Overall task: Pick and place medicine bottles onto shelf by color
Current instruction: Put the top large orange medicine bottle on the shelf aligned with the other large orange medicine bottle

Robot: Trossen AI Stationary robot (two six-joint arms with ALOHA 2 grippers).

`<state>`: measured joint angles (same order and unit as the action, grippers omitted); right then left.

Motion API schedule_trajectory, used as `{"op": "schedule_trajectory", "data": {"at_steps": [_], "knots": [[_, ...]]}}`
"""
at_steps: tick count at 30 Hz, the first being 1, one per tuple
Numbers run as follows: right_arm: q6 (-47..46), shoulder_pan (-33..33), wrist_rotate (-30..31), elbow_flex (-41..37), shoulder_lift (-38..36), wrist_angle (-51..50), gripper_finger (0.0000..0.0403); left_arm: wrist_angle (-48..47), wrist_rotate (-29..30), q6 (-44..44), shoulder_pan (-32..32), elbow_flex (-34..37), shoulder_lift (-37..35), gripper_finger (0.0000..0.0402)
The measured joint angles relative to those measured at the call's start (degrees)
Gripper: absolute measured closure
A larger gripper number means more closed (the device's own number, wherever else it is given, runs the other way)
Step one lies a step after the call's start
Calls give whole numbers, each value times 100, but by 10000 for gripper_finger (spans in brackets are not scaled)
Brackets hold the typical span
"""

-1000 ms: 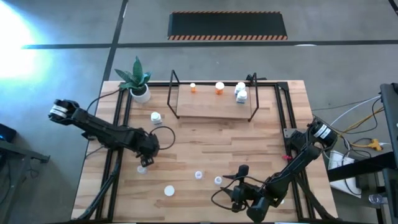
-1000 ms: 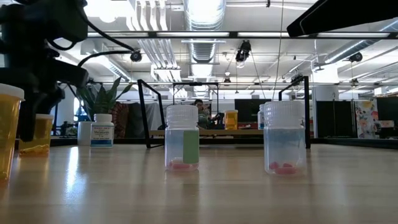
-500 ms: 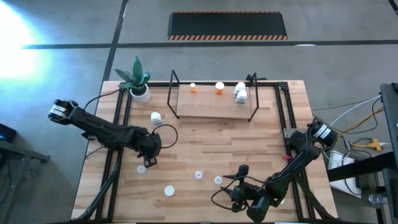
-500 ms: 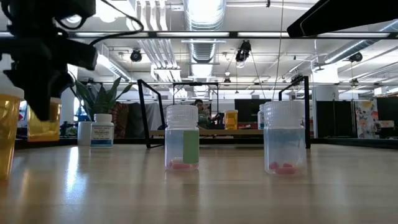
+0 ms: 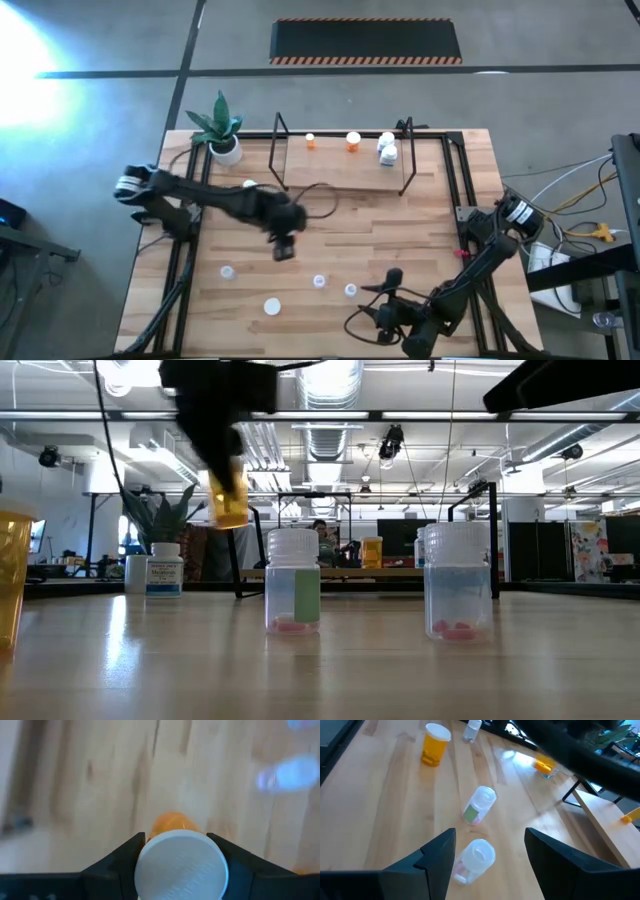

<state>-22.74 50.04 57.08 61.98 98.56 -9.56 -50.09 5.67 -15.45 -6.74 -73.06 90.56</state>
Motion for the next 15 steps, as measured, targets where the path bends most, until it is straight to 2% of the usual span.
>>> {"op": "schedule_trajectory", "data": {"at_steps": [8,15], "knots": [[-522,316,0,0,0,-206,177,-18,2,1502,910,-2245,1729,218],[-1239,451,-2,-13,-2,-424,177,-34,-2,1764,1767,-3948,2957,217]]}}
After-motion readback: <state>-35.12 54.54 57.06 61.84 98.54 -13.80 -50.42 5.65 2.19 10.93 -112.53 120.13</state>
